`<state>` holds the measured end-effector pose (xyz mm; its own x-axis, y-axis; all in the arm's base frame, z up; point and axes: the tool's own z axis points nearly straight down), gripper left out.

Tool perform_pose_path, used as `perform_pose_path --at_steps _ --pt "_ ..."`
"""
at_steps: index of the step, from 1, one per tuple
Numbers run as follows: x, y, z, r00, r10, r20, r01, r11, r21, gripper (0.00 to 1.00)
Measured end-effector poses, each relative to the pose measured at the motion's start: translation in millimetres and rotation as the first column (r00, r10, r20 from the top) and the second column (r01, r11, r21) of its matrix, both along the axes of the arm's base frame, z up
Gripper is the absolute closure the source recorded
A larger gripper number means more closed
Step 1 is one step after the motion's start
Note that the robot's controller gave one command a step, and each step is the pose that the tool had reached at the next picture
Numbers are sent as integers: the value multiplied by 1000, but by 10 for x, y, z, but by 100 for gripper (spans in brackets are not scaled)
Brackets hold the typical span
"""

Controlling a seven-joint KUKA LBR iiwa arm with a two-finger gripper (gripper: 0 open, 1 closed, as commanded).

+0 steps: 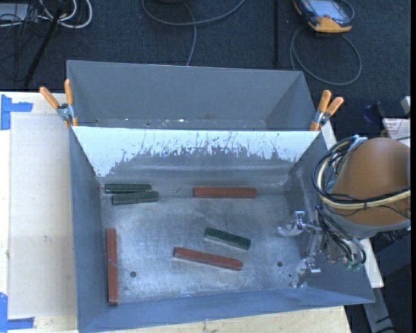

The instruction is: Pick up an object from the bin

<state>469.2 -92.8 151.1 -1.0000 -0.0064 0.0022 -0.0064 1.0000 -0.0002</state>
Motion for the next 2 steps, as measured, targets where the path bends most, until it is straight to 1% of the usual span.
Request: perform_pose_path --at_steps 1,2 --pt "0 0 0 1000 0 0 0 1000 0 0" --pt "241 128 -438 999 47 8 -47 999 -3 0"
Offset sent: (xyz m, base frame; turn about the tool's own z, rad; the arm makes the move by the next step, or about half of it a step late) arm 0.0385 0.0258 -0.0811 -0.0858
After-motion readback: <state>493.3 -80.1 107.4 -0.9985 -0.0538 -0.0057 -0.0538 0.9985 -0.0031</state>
